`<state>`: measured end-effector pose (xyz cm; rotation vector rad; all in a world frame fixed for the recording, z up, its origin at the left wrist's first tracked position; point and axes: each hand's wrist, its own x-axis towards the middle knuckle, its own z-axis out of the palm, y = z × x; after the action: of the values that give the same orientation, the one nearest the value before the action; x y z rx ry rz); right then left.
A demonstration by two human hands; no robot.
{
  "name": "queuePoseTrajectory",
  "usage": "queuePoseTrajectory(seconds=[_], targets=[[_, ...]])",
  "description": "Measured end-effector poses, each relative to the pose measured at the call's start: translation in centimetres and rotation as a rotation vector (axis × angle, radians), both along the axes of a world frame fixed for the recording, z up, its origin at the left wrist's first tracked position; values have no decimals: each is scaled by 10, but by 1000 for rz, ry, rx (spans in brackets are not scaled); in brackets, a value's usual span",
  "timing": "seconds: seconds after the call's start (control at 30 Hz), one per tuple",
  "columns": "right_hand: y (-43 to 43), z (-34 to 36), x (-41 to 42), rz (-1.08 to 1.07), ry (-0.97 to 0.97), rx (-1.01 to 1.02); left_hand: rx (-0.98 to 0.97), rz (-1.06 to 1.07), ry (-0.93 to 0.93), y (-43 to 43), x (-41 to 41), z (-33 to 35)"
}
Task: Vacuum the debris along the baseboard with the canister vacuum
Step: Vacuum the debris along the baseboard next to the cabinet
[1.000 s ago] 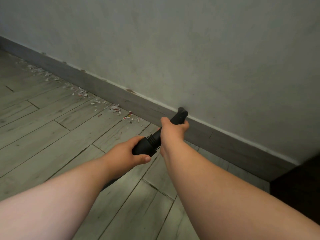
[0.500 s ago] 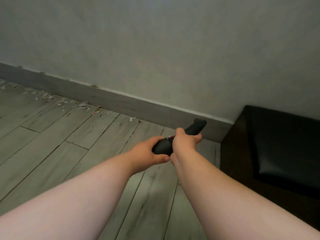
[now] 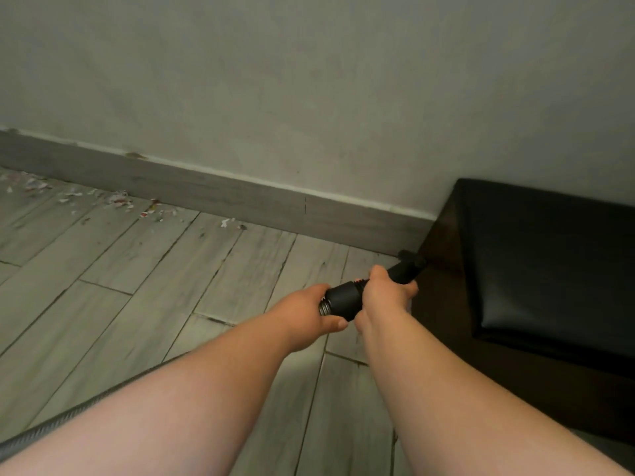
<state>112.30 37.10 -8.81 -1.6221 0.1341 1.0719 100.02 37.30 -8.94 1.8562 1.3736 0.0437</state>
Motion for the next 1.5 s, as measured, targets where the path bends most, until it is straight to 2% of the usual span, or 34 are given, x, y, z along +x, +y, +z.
queuePoseTrajectory(seconds=[0.3, 0.63, 1.13, 1.37, 1.5], targets=[[31, -27, 10, -4, 28, -28, -22, -1, 55, 30, 12, -22], [59, -36, -48, 27, 58, -10, -58, 77, 25, 51, -46, -22], [103, -42, -175, 342, 102, -22, -37, 346, 21, 61, -173, -27], [121, -46, -204, 447, 107, -3, -27, 439, 25, 65, -196, -27], [120, -53, -197, 425, 109, 13, -39, 425, 19, 62, -188, -27]])
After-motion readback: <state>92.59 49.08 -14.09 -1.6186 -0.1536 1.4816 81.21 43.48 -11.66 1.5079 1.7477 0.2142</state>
